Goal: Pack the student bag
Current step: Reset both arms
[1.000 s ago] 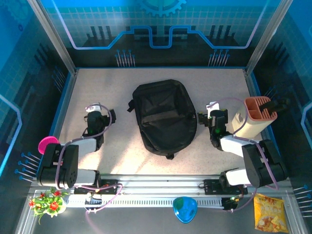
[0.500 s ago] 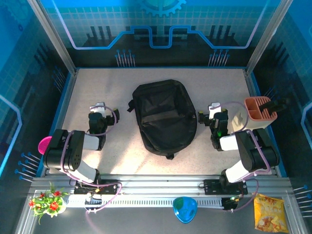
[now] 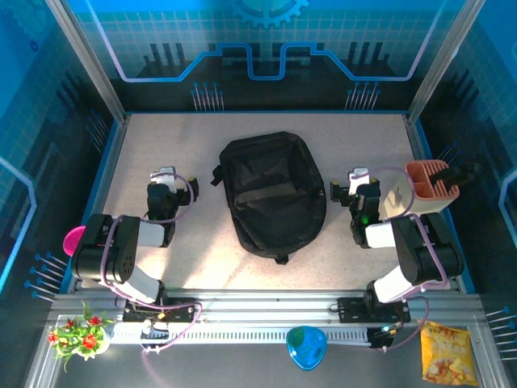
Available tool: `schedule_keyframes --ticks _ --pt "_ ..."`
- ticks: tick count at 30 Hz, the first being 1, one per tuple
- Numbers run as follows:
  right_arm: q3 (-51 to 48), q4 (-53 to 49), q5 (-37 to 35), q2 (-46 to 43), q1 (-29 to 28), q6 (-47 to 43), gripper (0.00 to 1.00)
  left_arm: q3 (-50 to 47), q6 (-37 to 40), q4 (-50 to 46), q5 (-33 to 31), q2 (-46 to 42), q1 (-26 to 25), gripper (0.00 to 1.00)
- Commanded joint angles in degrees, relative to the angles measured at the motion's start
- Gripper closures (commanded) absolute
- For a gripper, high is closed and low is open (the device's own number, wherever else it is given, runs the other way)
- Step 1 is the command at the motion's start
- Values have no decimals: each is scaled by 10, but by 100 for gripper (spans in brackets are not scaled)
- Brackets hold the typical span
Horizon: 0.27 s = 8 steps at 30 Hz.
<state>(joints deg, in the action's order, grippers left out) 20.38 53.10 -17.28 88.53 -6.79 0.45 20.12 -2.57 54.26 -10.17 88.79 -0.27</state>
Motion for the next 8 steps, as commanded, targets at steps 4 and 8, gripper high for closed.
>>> schedule_keyframes --ticks 4,8 --pt "11 11 4 1 7 8 0 17 13 -8 11 5 -3 1" --pt "11 12 4 1 8 8 0 14 13 -3 12 5 -3 1"
